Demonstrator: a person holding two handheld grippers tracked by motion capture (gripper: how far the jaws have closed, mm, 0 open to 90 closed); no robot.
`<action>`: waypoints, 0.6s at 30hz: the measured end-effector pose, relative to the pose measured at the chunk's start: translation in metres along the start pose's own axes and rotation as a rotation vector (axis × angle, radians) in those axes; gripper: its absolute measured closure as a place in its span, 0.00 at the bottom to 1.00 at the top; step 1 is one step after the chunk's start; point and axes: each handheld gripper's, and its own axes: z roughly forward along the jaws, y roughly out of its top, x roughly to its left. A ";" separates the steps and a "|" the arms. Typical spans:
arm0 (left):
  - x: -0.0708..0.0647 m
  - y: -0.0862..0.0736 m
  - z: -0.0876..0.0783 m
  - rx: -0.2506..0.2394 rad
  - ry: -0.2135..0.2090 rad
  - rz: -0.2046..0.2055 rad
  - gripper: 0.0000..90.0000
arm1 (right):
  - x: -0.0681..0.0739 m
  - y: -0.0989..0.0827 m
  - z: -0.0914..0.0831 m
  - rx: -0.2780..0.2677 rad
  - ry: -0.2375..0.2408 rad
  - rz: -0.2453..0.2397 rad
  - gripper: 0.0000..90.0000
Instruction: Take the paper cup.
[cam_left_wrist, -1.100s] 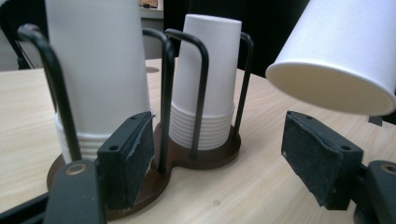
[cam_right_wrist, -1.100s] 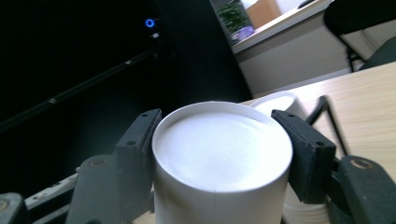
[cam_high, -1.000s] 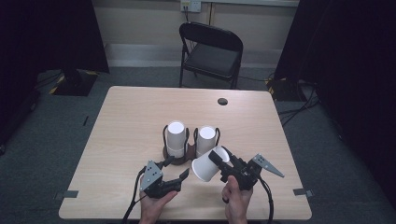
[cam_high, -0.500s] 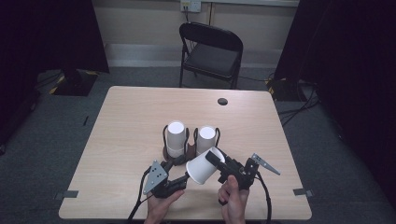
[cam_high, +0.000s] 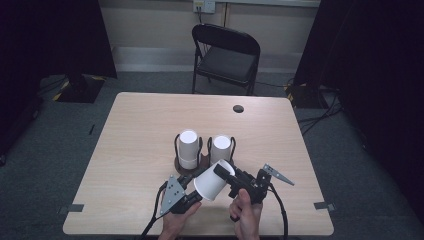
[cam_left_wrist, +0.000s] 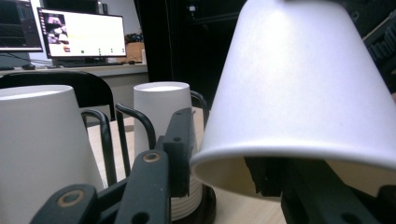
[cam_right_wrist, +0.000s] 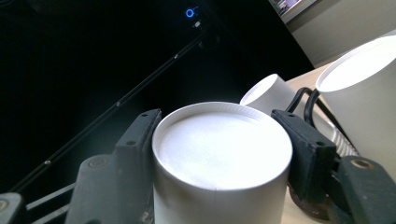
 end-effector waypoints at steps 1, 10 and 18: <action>0.001 0.001 -0.001 -0.014 0.009 -0.001 0.74 | 0.000 0.000 0.001 0.003 0.002 0.000 0.40; 0.003 0.000 -0.005 -0.025 -0.004 -0.025 0.84 | 0.001 -0.003 0.009 0.029 0.017 -0.006 0.38; 0.004 -0.001 -0.006 -0.008 -0.037 -0.026 0.89 | 0.003 -0.004 0.010 0.034 -0.034 -0.076 0.35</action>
